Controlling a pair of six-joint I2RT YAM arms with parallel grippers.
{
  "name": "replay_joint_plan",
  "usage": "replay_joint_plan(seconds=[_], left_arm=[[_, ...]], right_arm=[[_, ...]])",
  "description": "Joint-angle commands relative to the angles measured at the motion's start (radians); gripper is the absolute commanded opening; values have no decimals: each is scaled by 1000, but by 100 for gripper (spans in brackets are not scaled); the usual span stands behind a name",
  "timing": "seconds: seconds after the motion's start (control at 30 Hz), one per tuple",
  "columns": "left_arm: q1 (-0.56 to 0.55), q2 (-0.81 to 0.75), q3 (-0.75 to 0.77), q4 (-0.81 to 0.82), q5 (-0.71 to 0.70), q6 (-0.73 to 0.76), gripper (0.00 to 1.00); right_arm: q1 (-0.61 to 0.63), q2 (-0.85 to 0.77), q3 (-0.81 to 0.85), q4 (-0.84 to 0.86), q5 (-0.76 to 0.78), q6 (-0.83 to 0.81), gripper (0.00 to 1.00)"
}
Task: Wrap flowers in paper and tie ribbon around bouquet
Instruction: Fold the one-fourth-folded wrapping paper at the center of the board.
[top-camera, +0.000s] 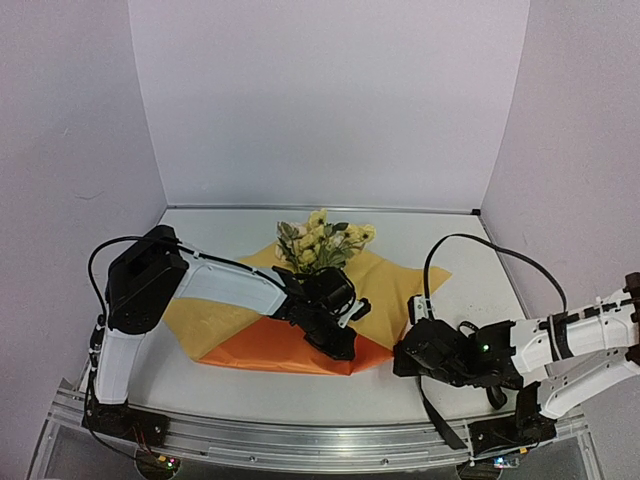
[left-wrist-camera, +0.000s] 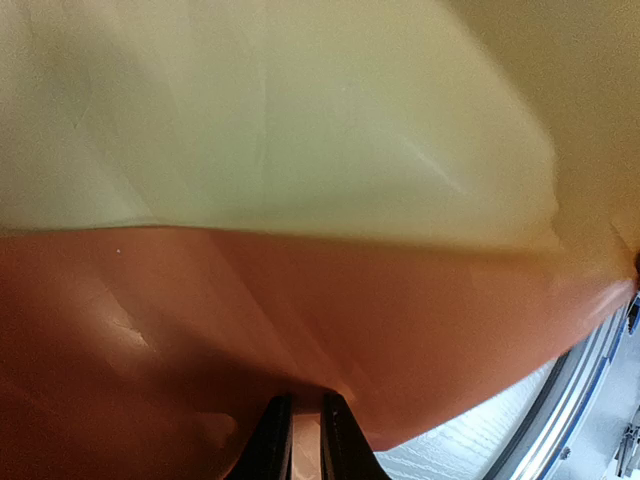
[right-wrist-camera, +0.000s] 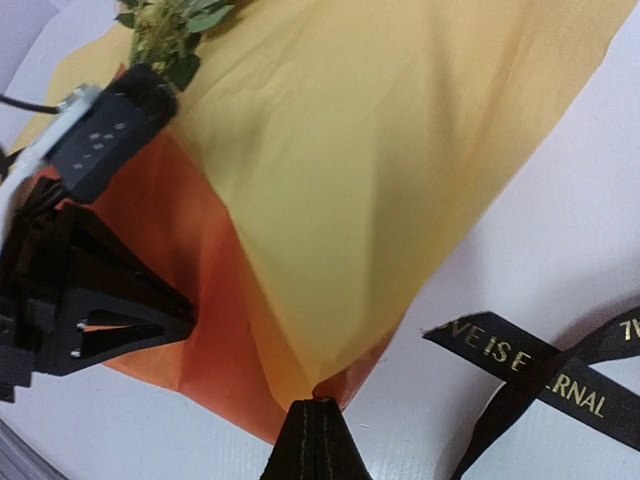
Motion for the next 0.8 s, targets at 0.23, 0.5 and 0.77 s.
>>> replay_joint_plan(seconds=[0.23,0.5,0.77], left_arm=[[-9,7,42,-2,-8,-44,13],[-2,-25,72,11,-2,-18,15],[17,-82,61,39,43,-45,17]], right_arm=[[35,-52,68,3,-55,-216,0],[35,-147,-9,1,-37,-249,0],[35,-238,-32,-116,38,-285,0]])
